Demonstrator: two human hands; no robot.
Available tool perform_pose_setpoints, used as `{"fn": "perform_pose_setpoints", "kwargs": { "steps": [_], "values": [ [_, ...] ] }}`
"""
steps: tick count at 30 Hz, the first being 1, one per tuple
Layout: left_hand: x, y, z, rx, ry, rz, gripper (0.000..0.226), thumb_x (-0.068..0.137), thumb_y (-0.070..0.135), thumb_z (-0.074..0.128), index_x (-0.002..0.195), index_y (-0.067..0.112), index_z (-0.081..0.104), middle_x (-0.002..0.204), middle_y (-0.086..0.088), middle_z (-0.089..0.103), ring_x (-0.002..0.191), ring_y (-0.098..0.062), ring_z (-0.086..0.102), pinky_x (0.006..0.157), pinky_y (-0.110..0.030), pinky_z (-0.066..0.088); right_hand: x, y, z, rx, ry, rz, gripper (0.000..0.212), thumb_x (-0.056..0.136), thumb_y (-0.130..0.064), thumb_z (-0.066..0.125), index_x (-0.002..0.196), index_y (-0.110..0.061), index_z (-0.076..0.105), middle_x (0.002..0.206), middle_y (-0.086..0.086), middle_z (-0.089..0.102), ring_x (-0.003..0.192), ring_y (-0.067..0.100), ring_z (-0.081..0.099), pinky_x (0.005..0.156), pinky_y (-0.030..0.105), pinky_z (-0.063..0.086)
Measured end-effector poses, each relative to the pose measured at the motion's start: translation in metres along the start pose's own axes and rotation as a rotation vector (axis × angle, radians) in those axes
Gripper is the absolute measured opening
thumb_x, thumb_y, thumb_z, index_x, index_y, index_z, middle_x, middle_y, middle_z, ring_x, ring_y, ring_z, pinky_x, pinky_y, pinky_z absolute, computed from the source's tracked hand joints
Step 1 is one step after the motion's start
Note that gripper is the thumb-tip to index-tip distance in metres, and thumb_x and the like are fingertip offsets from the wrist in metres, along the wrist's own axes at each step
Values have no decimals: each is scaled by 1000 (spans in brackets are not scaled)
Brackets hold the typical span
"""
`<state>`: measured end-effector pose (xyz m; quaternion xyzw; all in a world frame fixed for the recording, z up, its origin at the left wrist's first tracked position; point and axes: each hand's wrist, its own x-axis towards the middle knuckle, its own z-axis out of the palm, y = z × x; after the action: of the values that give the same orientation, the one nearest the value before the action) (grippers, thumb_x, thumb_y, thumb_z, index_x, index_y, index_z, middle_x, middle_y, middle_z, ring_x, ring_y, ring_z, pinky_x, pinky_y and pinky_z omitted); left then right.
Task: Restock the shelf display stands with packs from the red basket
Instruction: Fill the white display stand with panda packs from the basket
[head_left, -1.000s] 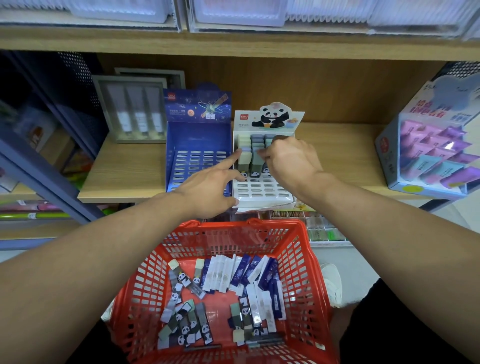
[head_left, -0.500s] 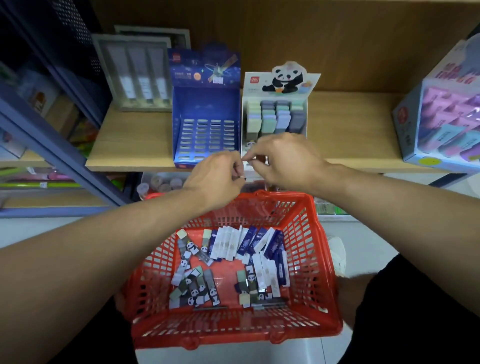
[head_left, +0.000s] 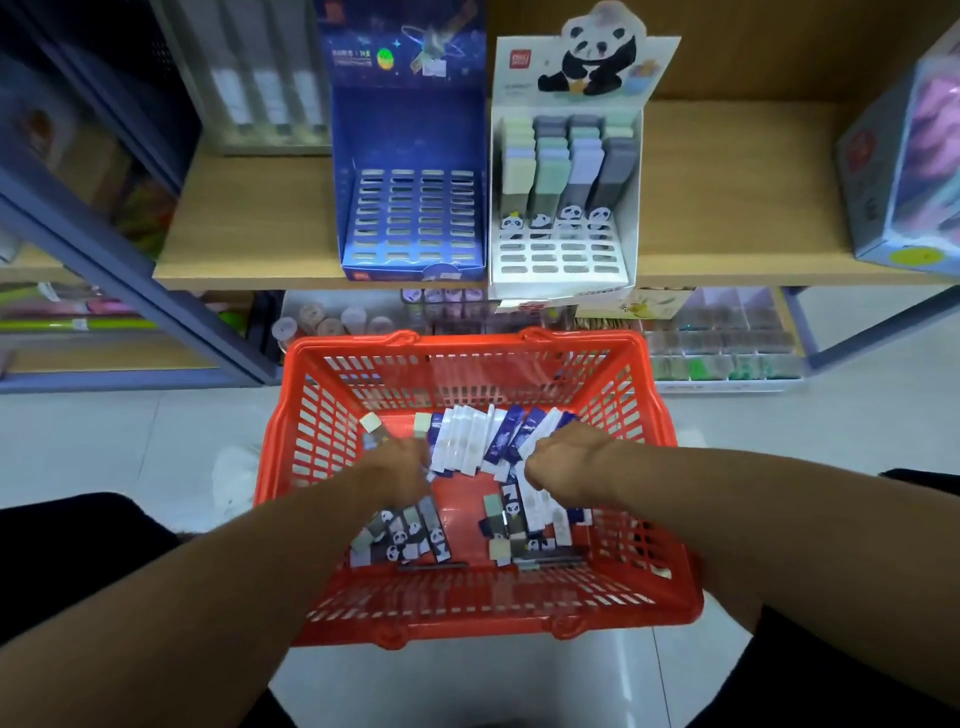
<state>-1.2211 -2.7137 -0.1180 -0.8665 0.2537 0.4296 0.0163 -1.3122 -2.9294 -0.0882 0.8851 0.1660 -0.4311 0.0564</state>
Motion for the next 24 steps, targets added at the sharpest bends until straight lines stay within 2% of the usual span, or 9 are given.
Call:
{"fn": "perform_pose_setpoints", "kwargs": {
  "steps": [2,5,7,10,13,16,19,24],
  "values": [
    [3,2,30,-7,-73,-14,43,98,28,56,137,12,52,140,-11,53,128,-27,54,105,-37,45,21,-10,6,106,38,7,32,93,-10,56,124,-18,63,123,7,62,109,29,60,84,33,50],
    [13,-7,65,-19,-116,-34,36,97,25,57,132,16,57,133,-7,59,124,-26,57,100,-33,48,53,-27,20,344,92,59,30,91,-14,59,120,-21,65,120,7,64,107,29,60,81,32,49],
    [23,-15,77,-60,-53,-77,35,92,24,60,127,23,61,128,-6,63,121,-27,61,98,-33,50,70,-41,33,490,95,109,32,92,-14,57,123,-22,63,123,7,63,109,29,60,77,28,42],
    [33,-24,86,-101,45,-219,45,92,15,61,136,14,52,131,-11,61,119,-28,61,98,-36,50,91,-61,57,601,86,164,32,92,-11,53,121,-19,62,122,11,65,106,32,62,82,32,48],
    [43,-35,98,-91,89,-300,47,99,14,52,145,14,42,136,-12,54,122,-28,58,100,-38,49,105,-67,61,683,126,256,32,94,-9,52,125,-15,61,125,13,64,111,33,63,90,38,51],
    [51,-43,111,-123,97,-366,41,103,24,48,143,13,44,136,-12,53,122,-29,57,99,-40,50,115,-62,64,668,159,343,41,95,-5,50,135,-14,56,131,12,60,119,33,60,97,41,49],
    [55,-45,118,-41,89,-380,37,104,27,47,138,13,45,136,-11,53,123,-30,58,97,-39,49,119,-59,76,689,122,412,45,93,-9,57,137,-15,52,129,12,59,118,33,60,94,39,49],
    [61,-46,122,59,29,-397,36,102,20,50,137,13,46,132,-9,57,120,-28,60,93,-38,53,116,-60,84,708,102,441,41,90,-15,65,129,-19,55,122,6,59,106,30,64,86,37,53]
  ]
}}
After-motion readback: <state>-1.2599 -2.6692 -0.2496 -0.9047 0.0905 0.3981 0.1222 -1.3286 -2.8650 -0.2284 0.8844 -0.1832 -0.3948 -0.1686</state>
